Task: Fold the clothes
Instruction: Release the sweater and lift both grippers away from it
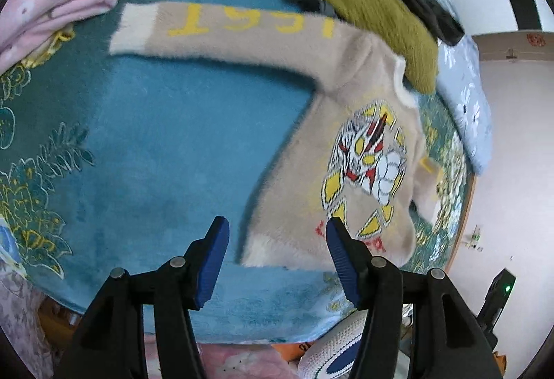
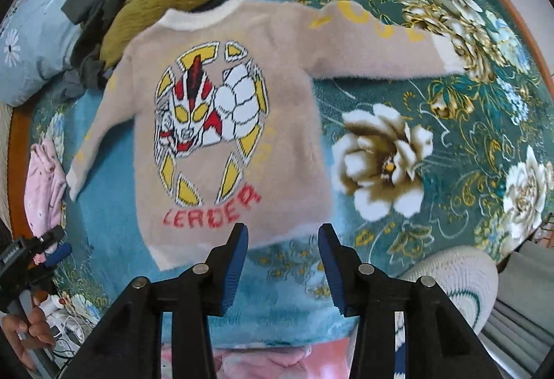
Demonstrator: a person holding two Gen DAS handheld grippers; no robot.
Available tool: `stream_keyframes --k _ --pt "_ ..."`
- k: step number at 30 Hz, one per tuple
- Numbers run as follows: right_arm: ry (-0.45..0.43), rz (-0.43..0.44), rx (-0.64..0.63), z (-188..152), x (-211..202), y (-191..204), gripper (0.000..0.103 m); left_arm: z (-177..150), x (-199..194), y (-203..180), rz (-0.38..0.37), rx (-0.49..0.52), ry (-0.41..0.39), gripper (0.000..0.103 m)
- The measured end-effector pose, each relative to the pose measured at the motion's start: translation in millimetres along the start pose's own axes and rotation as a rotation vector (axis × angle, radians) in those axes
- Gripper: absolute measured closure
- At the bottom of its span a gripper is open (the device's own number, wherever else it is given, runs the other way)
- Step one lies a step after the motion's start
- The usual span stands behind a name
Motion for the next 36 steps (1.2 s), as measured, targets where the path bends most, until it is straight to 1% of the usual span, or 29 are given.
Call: stream_keyframes --k 2,6,11,18,22,26,29,30,32,36 --pt "-0.012 -0.014 0.0 -1.5 -7.2 7.2 0.057 7.6 -6.4 4.5 -0.007 0.011 -0.023 0.044" --pt "-0.035 -0.041 0.0 -4.6 -21.6 21.6 0.057 23.7 -18.8 12.9 0.01 0.054 -0.05 0.044" --pt "-0.095 -0.053 -0.052 10.6 -41.5 49.7 0.057 37.9 -31.1 20.2 0.018 0.085 -0.081 0.043" --pt "-0.142 -0.05 -0.113 23.8 -59.2 82.9 0.056 43.3 -28.4 24.8 0.013 0.073 -0.079 0.043" --pt "-0.139 -0.053 -0.146 26.5 -57.9 91.8 0.055 43.6 -24.0 22.8 0.009 0.063 -0.064 0.043" --pt "-0.124 -0.032 -0.135 32.3 -50.4 94.7 0.055 50.9 -39.6 21.3 0.021 0.082 -0.102 0.043" --pt "-0.105 0.005 -0.097 39.3 -44.1 92.2 0.055 60.1 -54.6 23.4 0.022 0.058 -0.147 0.043" --pt "-0.101 0.019 -0.075 42.0 -41.9 85.6 0.055 62.7 -57.5 23.5 0.024 0.045 -0.158 0.043" --pt "-0.1 0.052 -0.003 48.4 -36.7 56.0 0.055 64.3 -56.5 21.1 0.033 0.036 -0.162 0.043" --pt "-0.097 0.119 0.141 61.8 -26.6 -3.4 0.054 55.2 -41.2 4.1 0.054 0.029 -0.147 0.043"
Point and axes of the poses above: each gripper's, at about its wrist camera, not at the fingertips, and x roughly the way its jaws point, y to its left, z to its top, the point moved 8 cm from there along x, roughly the way its jaws point, and after that the axes turned 1 degree about x, right-handed, at the moved point
